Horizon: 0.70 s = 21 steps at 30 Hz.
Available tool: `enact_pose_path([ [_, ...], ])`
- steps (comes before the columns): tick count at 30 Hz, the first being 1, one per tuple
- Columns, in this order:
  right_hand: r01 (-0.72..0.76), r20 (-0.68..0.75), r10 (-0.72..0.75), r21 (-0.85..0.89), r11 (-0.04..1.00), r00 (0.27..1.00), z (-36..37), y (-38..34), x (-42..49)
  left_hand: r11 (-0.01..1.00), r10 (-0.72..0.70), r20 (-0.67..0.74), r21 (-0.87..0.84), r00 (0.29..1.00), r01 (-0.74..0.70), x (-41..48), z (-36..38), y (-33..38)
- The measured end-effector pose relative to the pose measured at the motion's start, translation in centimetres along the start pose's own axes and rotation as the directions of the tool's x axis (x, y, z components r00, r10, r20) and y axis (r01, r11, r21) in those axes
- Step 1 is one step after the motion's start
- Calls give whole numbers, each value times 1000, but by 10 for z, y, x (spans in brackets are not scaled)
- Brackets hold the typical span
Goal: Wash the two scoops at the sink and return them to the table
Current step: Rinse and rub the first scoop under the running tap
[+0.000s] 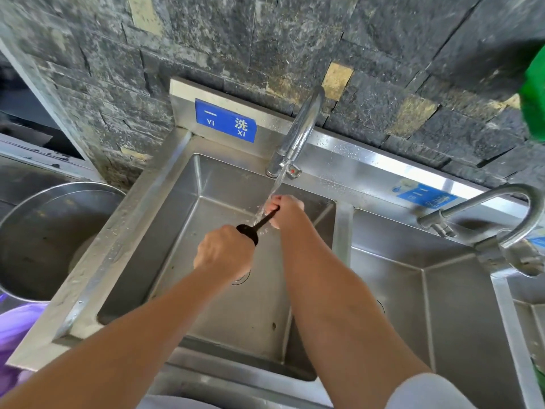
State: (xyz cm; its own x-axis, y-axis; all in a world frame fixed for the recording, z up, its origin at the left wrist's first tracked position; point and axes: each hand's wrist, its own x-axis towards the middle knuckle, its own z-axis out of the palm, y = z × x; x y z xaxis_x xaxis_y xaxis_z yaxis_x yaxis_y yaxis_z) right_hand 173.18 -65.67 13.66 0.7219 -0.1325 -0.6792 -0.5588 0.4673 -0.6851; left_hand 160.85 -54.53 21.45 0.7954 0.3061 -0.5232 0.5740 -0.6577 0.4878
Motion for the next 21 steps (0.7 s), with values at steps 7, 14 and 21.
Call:
enact_pose_path([
  [7, -57, -58, 55, -37, 998, 997, -21, -41, 9, 996, 65, -3, -57, 998, -65, 23, -17, 4],
  [14, 56, 7, -55, -148, 987, 998, -98, -64, -1, 921, -52, 268, -359, 962, 150, 94, -2, 13],
  [21, 22, -2, -23, -89, 996, 1000, -150, -60, -25, 640, 61, 433, -708, 899, 297, 97, 31, 31],
])
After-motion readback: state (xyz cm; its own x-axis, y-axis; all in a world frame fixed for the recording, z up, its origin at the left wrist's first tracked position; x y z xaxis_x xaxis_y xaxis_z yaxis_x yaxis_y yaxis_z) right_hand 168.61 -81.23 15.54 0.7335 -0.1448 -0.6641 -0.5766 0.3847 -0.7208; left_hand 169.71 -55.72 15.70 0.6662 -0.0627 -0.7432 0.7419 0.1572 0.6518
